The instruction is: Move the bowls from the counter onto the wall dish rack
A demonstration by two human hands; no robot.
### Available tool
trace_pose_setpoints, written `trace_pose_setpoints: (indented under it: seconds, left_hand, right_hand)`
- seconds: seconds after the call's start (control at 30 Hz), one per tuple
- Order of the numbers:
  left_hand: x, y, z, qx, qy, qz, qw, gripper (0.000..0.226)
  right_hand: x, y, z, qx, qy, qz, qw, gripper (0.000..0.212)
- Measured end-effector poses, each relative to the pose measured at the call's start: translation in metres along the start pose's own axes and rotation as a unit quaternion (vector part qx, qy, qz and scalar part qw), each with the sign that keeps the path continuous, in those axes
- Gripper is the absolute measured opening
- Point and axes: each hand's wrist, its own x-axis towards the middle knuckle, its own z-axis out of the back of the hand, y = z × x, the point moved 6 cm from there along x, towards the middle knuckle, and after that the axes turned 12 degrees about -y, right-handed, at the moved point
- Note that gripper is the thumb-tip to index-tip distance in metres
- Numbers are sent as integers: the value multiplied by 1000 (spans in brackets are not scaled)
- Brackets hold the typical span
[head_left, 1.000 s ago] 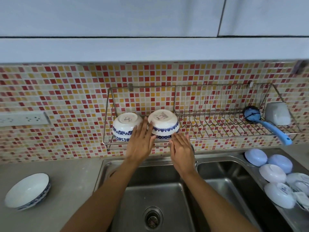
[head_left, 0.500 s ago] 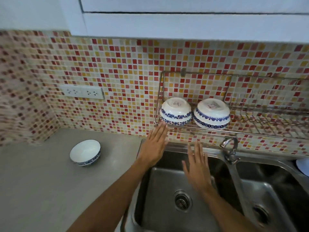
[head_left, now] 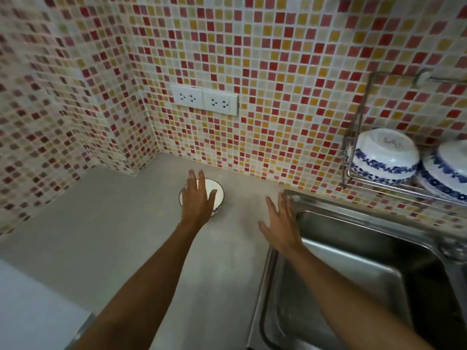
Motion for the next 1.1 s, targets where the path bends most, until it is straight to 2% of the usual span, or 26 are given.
trace_pose_setpoints:
  seconds: [0.1, 0.23, 0.4, 0.5, 0.63, 0.77, 0.87, 0.93, 1.03, 1.1]
  left_hand:
    - [10, 47, -12, -40, 13, 90, 995, 68]
    - [16, 95, -41, -100, 52, 233, 966, 70]
    - [25, 119, -71, -153, 83, 299, 938, 69]
    - [26, 131, -85, -169, 86, 348, 918, 59]
    - [25, 138, -94, -178, 75, 366, 910, 43]
    - [23, 139, -94, -196, 60, 387, 899, 39]
    - [16, 131, -89, -213, 67, 385, 896, 38]
    - [9, 121, -85, -234, 79, 380, 891, 37]
    - [-7, 101, -78, -301, 105, 394, 862, 36]
    - [-17, 85, -76, -367, 132, 422, 818, 46]
  right_hand:
    - [13, 31, -27, 91, 50, -52, 993, 70]
    - [32, 68, -57, 178, 98, -128, 971, 66]
    - [58, 91, -88, 223, 139, -219, 940, 70]
    - [69, 99, -101, 228, 152, -245, 930, 70]
    - [73, 110, -120, 245, 172, -269, 915, 65]
    - [73, 107, -142, 293, 170, -295, 893, 50]
    - [65, 107, -127, 358, 158, -338, 856, 30]
    - [57, 102, -118, 387, 148, -354, 839, 27]
    - [40, 85, -100, 423, 135, -365, 818, 27]
    - [27, 71, -86, 440, 130, -369, 808, 28]
